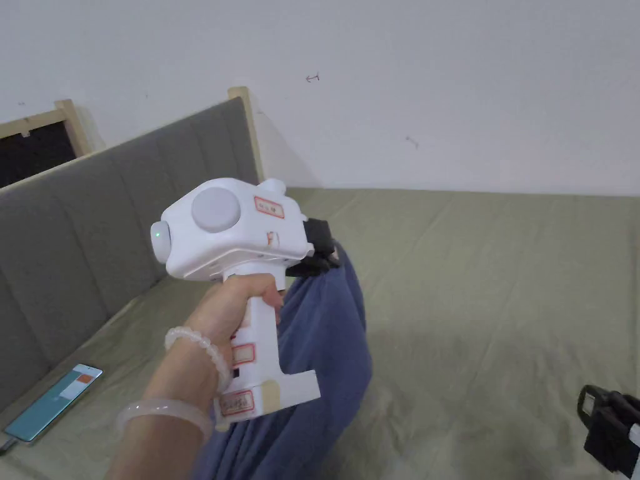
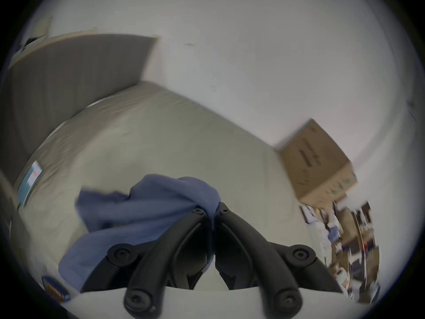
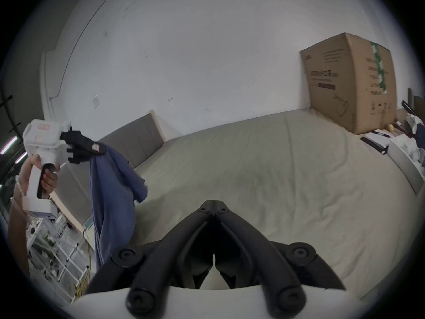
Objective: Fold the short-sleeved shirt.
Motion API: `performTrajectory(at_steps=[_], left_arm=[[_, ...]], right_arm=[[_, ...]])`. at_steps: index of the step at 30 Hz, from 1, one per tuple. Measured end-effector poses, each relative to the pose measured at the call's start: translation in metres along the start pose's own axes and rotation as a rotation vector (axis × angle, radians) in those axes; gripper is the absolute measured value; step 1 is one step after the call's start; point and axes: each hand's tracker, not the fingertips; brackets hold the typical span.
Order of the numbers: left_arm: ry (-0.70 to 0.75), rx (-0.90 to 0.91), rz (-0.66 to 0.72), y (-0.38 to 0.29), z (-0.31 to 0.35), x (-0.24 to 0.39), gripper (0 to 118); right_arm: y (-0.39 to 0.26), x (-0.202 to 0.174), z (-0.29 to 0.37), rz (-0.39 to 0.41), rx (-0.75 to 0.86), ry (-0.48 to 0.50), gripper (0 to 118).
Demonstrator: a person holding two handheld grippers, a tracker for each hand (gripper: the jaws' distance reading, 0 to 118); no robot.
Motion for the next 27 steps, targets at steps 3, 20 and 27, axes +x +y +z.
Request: performTrajectory(at_steps=[3,20,27], left_arm=[[-0.172,-0.044,-0.103,-0.002,-0.017,0.073,2],[-0.178,-0.677,-0.268,-0.277,-0.221,0.177,2],[-0.114,-0.665,-0.332,-0.317,-0.227,0.178,18]], right_arm=[[0.011,0.025,0.019,-0.036,0.050,-0.075,0],[0.024,0.144,0.103,-0.215,0.175,-0.402,0],[0.023,0.158,0.106,-0.214,0.145,-0.424,0]])
